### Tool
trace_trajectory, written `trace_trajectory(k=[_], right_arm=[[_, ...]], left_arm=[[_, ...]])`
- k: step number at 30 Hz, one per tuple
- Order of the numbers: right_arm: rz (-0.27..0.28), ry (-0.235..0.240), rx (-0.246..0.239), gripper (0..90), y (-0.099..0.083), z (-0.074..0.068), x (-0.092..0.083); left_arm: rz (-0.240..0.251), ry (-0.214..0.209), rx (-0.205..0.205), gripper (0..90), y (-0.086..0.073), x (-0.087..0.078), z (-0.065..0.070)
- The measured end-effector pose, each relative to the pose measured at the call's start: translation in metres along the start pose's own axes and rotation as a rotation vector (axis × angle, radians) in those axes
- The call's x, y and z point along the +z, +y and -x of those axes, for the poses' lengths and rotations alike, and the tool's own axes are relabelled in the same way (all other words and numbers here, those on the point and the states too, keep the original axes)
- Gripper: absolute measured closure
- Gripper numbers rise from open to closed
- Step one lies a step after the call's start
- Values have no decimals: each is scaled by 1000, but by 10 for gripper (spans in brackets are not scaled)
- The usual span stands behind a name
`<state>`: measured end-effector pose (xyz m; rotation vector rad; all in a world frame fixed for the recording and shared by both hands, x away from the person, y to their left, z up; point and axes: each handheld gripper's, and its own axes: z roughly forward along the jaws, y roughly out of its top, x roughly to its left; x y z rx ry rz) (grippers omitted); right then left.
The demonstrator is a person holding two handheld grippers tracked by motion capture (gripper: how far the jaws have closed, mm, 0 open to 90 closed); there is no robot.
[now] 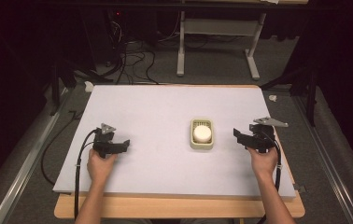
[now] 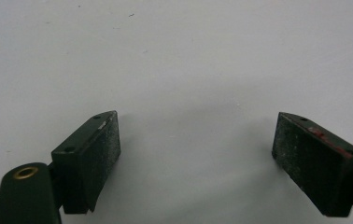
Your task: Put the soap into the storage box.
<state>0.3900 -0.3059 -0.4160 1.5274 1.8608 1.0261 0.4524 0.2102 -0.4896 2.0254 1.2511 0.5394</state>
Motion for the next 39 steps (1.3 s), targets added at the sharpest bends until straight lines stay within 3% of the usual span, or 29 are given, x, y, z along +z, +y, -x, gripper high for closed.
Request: trace_trajectory(k=[39], right_arm=[[-32,-17,63,300,-27,19,-6]], left_arm=[[1,0,0,159,0,0,0]])
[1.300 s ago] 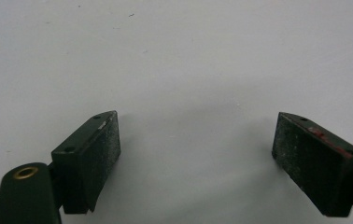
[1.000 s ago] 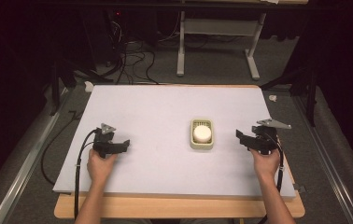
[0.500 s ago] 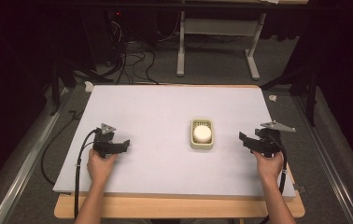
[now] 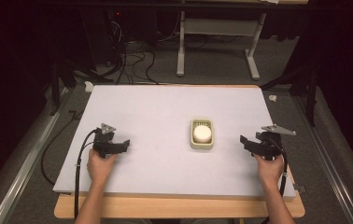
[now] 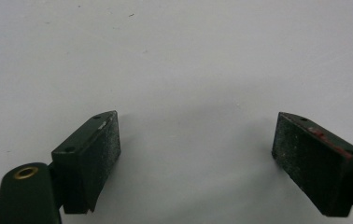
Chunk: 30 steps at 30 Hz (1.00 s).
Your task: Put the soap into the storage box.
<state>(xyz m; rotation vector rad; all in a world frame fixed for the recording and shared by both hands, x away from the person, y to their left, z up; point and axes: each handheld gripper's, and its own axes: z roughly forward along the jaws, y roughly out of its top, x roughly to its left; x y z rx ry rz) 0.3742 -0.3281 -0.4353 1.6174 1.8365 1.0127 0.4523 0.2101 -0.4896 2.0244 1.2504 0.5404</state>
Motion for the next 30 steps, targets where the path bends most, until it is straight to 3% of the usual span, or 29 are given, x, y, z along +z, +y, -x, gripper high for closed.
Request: trace_trajectory(k=[30], right_arm=[[-73,-13,8,301,-26,0,18]], left_arm=[[-1,0,1,159,0,0,0]])
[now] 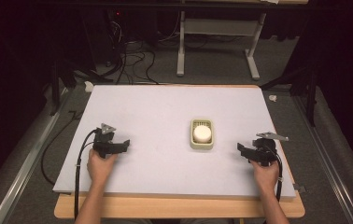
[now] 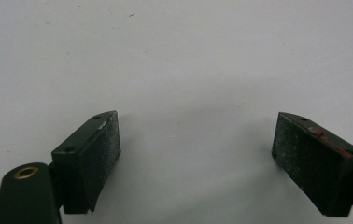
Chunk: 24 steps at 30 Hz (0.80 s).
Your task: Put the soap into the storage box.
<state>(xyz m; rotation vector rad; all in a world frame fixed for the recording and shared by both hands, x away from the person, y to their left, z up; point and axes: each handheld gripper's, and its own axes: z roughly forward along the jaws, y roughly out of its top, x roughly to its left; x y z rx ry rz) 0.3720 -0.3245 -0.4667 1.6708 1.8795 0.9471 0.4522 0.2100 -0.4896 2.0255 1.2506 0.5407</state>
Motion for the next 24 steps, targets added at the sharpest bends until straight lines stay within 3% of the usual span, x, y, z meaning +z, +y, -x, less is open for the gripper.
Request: trace_trajectory(k=[24], right_arm=[[-45,-62,-76,291,-5,-9,15]], left_arm=[[0,0,1,159,0,0,0]])
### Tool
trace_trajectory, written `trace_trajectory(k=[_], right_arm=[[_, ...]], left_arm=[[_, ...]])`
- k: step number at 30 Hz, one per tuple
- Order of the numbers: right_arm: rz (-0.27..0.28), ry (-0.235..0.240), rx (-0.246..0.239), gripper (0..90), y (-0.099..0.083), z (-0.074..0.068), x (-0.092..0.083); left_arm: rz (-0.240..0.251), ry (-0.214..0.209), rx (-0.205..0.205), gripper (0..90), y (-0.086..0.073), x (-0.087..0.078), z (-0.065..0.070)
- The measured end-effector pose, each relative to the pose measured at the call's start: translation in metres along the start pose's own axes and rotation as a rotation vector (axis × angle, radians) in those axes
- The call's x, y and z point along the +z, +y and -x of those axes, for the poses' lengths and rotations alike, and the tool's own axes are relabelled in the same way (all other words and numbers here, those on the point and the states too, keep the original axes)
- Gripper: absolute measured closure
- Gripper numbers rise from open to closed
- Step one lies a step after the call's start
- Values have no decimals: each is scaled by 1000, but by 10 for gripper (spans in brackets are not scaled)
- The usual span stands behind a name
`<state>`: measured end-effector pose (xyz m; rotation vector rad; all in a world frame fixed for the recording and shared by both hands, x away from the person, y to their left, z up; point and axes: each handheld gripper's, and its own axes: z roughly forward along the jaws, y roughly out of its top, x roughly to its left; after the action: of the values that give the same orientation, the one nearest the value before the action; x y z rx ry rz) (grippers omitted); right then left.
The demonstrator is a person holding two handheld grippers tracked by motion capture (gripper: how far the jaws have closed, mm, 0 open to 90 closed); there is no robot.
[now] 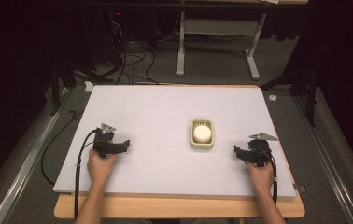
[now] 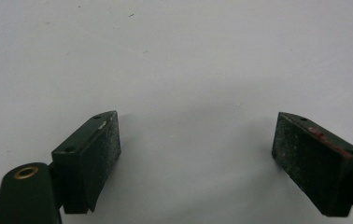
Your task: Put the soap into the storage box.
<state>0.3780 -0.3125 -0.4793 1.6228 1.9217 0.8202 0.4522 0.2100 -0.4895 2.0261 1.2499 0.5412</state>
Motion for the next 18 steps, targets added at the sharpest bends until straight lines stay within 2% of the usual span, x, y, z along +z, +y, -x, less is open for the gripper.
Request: trace_trajectory(k=[18], right_arm=[[4,-15,-33,263,-2,-4,2]], left_arm=[[0,-1,-1,160,0,0,0]])
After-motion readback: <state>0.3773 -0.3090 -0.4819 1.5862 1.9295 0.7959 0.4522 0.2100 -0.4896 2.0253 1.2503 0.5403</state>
